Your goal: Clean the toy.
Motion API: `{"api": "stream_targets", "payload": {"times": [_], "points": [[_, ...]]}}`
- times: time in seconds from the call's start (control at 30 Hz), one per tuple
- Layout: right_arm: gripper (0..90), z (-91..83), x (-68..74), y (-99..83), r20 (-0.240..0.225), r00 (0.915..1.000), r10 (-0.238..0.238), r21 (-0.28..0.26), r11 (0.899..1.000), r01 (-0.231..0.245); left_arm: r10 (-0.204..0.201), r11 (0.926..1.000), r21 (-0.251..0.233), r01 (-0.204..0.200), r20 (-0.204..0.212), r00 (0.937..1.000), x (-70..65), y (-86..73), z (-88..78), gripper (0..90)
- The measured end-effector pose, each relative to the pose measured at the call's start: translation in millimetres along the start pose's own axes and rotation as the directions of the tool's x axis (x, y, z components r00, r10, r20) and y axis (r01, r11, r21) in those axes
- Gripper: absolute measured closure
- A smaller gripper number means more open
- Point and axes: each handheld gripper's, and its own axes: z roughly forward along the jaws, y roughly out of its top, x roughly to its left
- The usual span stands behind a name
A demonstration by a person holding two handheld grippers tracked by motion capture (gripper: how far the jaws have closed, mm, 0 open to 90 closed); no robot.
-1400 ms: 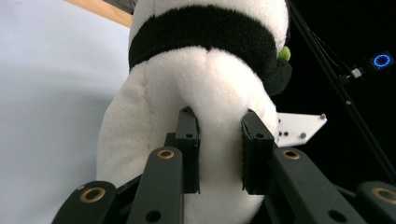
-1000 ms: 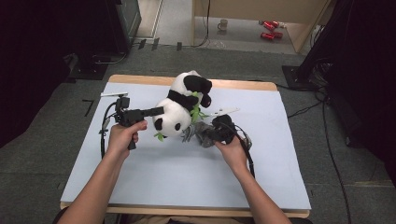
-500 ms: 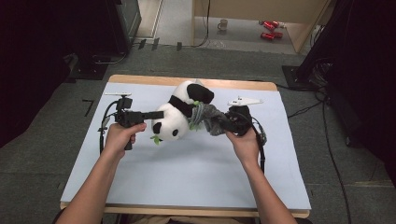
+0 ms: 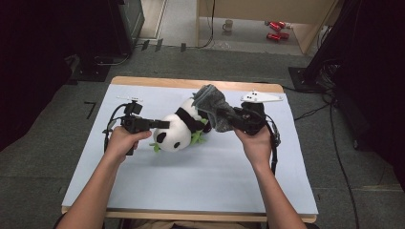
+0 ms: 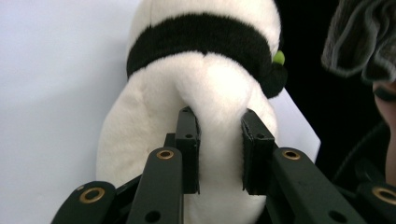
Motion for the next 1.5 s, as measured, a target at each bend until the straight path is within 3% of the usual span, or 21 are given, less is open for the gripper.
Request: {"api": "stream_targets", "payload": {"times": [0.07, 0.13, 0.2, 0.27, 0.4, 0.5, 0.63, 0.77, 0.87, 0.93, 0.97, 1.1, 1.23, 1.43, 1.5], "points": [[77.9, -1.2, 2.3, 2.4, -0.014, 0.9999, 0.000, 0.005, 1.000, 0.000, 0.003, 0.9996, 0.028, -0.004, 0.045, 0.9990, -2.1, 1.2, 2.7, 73.3], [77.8, 0.4, 4.1, 2.4, -0.024, 0.9997, -0.006, 0.021, 1.000, 0.006, 0.029, 0.9976, 0.060, -0.034, 0.075, 0.9968, -5.7, 1.1, 5.4, 73.2], [77.8, 3.3, 5.8, 1.9, -0.033, 0.9994, -0.007, 0.042, 0.999, 0.009, 0.051, 0.9921, 0.109, -0.062, 0.103, 0.9934, -9.5, 0.7, 9.1, 72.9], [77.8, 6.1, 6.2, 1.2, -0.047, 0.9989, -0.006, 0.061, 0.998, 0.009, 0.083, 0.9867, 0.129, -0.099, 0.124, 0.9888, -11.6, -0.2, 12.6, 72.6], [77.8, 11.1, 3.8, -1.4, -0.073, 0.9973, 0.009, 0.113, 0.994, 0.000, 0.095, 0.9856, 0.128, -0.110, 0.117, 0.9885, -6.8, 0.1, 13.0, 71.9], [77.9, 10.6, 2.1, -0.9, -0.095, 0.9953, 0.017, 0.135, 0.991, -0.004, 0.115, 0.9852, 0.118, -0.124, 0.080, 0.9901, -2.0, -0.3, 13.2, 70.8], [77.9, 12.7, -0.5, -1.6, -0.118, 0.9930, 0.013, 0.205, 0.979, 0.011, 0.151, 0.9849, 0.080, -0.154, 0.044, 0.9876, 2.9, 2.0, 13.7, 67.8], [78.1, 26.2, -5.3, -11.6, -0.034, 0.9993, -0.014, 0.265, 0.964, 0.022, 0.213, 0.9763, 0.035, -0.213, 0.011, 0.9769, 1.6, 1.1, 14.5, 61.1], [78.1, 34.4, -12.0, -19.9, -0.021, 0.9997, 0.014, 0.245, 0.970, -0.008, 0.227, 0.9736, -0.025, -0.227, -0.002, 0.9739, -0.6, 2.0, 7.8, 49.8], [78.0, 36.1, -14.9, -21.2, -0.018, 0.9996, 0.023, 0.226, 0.974, -0.018, 0.262, 0.9637, -0.047, -0.263, -0.020, 0.9648, -4.9, 1.9, 0.9, 47.6], [77.9, 37.0, -16.0, -21.8, -0.007, 0.9998, 0.019, 0.220, 0.975, -0.017, 0.283, 0.9576, -0.046, -0.284, -0.034, 0.9585, -7.4, 1.5, -3.3, 44.1], [77.8, 40.9, -21.6, -24.8, 0.002, 0.9995, 0.030, 0.191, 0.981, -0.030, 0.318, 0.9467, -0.042, -0.319, -0.044, 0.9472, -11.3, -2.4, -12.8, 35.8], [77.5, 43.7, -26.0, -26.0, 0.018, 0.9988, 0.045, 0.174, 0.984, -0.047, 0.336, 0.9411, -0.026, -0.337, -0.038, 0.9410, -9.6, -10.5, -16.9, 29.8], [76.6, 48.7, -30.1, -27.2, 0.024, 0.9974, 0.068, 0.143, 0.987, -0.071, 0.379, 0.9253, 0.034, -0.378, -0.063, 0.9232, -2.8, -26.3, -2.3, 28.7], [75.9, 49.6, -30.5, -27.1, 0.019, 0.9970, 0.075, 0.132, 0.988, -0.077, 0.393, 0.9193, 0.016, -0.393, -0.089, 0.9152, 1.0, -29.5, 3.0, 30.0]]}}
